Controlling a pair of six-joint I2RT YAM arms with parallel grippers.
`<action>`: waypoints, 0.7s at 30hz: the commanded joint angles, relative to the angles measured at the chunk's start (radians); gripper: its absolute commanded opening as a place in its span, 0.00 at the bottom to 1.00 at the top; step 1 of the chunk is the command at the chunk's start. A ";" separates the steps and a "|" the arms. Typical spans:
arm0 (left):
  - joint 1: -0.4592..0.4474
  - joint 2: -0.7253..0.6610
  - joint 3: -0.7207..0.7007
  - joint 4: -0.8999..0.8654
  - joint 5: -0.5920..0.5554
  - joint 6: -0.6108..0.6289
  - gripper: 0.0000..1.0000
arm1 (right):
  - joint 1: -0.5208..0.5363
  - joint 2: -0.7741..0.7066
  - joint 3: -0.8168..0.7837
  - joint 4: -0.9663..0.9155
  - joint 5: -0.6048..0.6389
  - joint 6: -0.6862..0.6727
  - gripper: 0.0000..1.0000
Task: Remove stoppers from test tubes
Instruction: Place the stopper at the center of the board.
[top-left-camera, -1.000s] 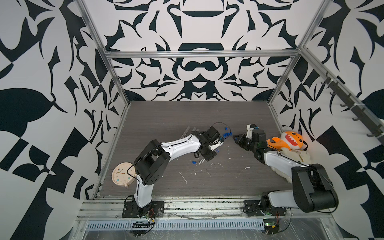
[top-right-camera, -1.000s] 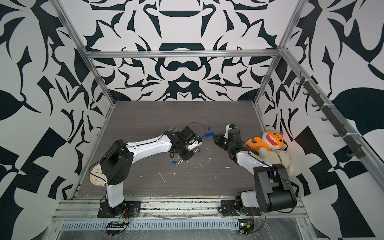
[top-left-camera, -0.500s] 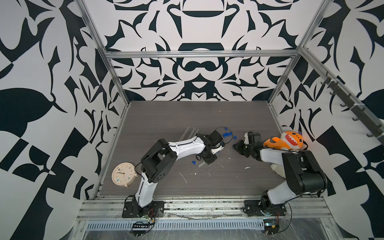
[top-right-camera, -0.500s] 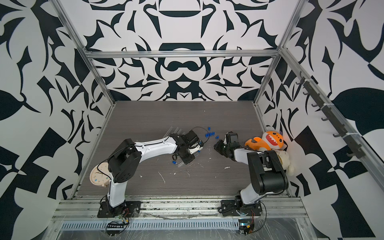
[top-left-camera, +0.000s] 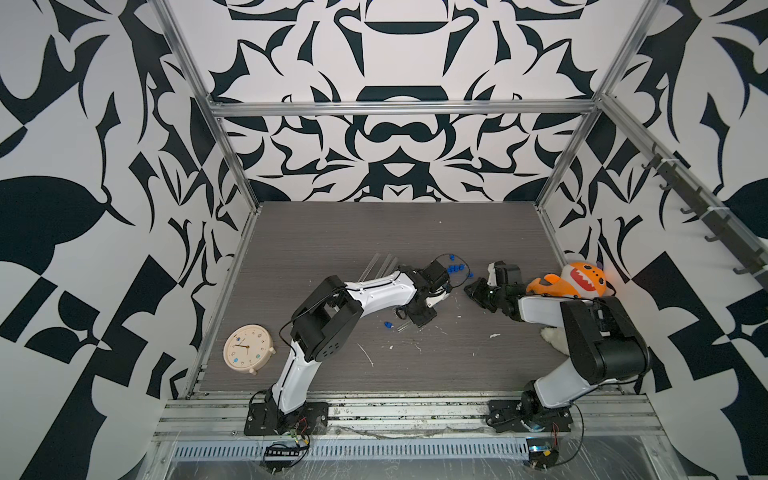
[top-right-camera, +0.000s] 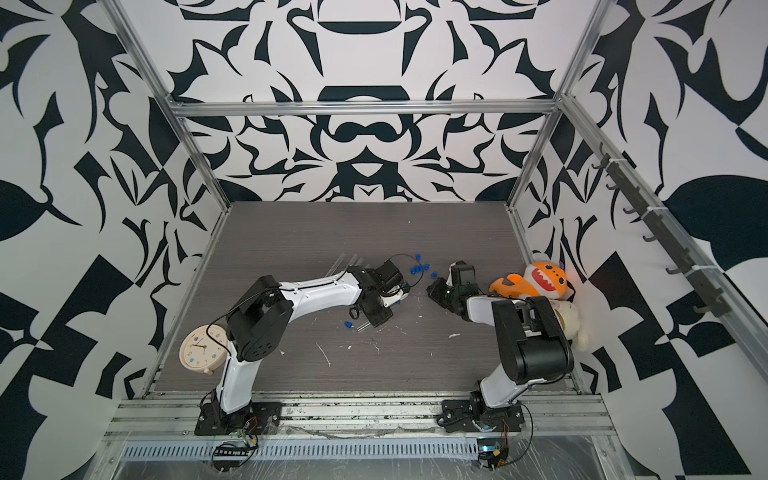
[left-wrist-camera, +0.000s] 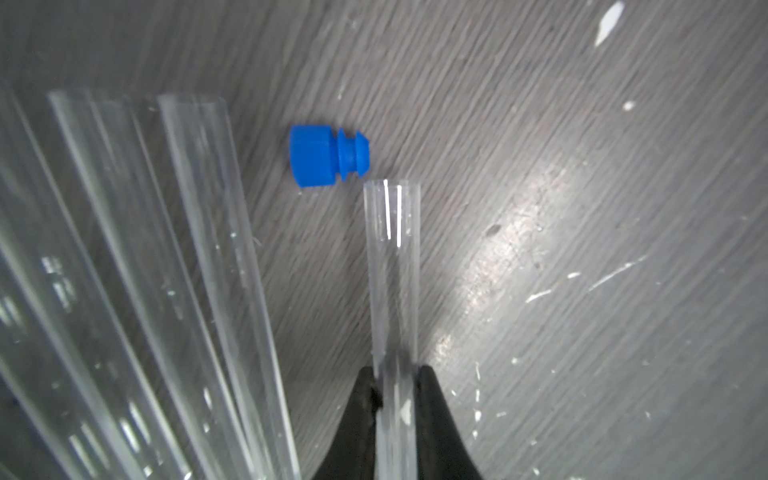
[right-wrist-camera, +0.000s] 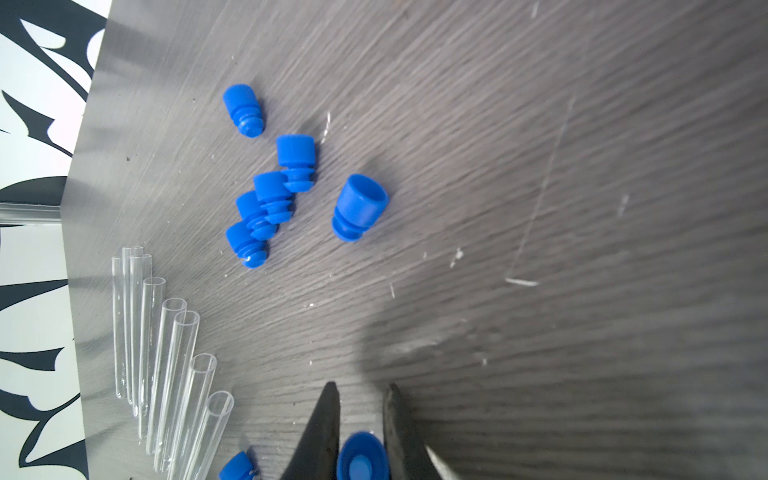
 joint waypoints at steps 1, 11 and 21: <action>-0.003 0.017 0.018 -0.031 -0.002 0.008 0.03 | -0.002 -0.005 0.008 -0.007 0.016 -0.001 0.22; -0.002 0.019 0.035 -0.028 0.000 0.006 0.34 | -0.005 -0.058 0.015 -0.045 0.036 -0.007 0.25; -0.005 -0.040 0.069 -0.068 0.007 -0.006 0.59 | -0.009 -0.192 0.033 -0.156 0.079 -0.056 0.32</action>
